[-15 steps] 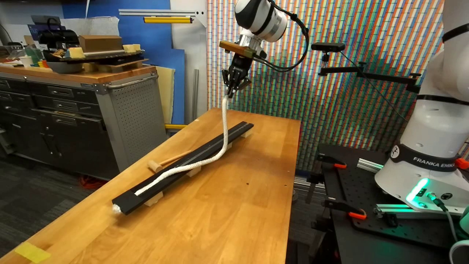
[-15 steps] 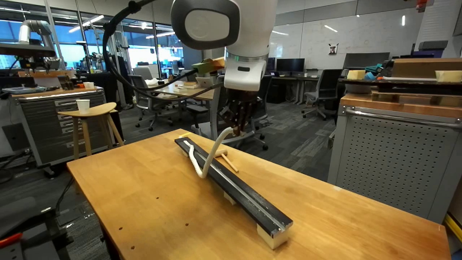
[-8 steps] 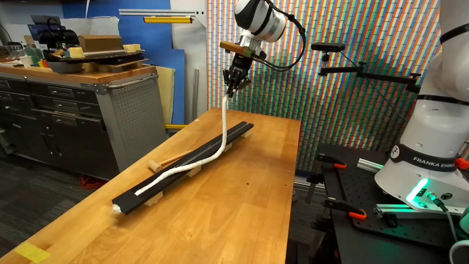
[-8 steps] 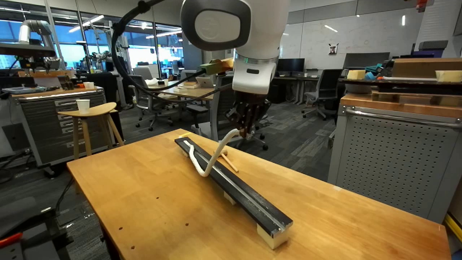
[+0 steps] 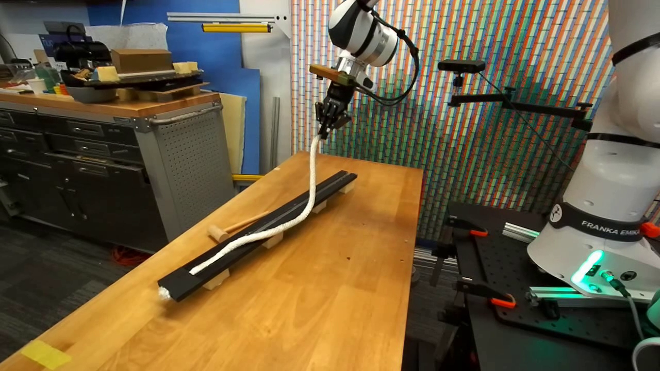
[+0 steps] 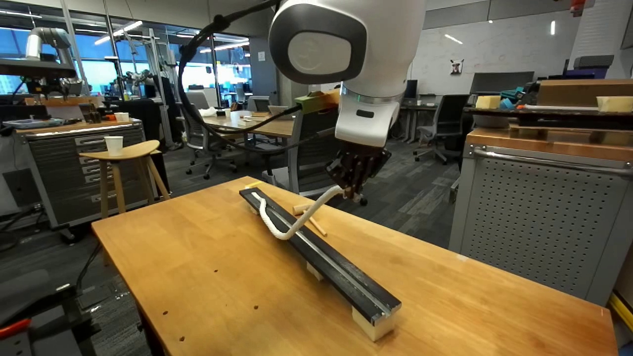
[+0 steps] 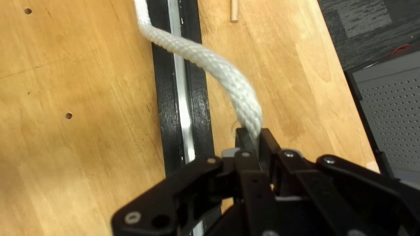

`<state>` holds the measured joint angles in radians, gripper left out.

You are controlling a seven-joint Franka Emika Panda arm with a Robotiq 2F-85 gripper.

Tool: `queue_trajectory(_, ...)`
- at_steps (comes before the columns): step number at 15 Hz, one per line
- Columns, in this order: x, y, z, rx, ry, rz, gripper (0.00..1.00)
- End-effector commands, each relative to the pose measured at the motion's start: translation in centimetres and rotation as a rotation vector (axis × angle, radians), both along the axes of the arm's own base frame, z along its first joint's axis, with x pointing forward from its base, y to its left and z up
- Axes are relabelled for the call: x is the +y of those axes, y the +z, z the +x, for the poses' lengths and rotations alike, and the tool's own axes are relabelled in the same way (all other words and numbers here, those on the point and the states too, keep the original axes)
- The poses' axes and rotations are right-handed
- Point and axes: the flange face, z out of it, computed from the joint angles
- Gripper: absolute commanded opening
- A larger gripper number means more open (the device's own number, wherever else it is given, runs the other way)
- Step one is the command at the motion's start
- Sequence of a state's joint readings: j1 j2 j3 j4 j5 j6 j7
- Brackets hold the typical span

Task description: Place the white rope on the black board

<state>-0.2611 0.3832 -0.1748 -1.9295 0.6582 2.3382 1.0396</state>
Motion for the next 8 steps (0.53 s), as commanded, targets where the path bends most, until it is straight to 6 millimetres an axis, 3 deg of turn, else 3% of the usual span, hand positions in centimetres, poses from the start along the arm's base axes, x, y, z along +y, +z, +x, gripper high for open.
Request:
queue_trajectory(1, -1.9, -0.4, 0.1, 0.016, -0.021, 0.017, 0.03)
queue_trajectory(8, -4.2, -2.5, -0.7, 0.086, -0.06, -0.075, 0.03)
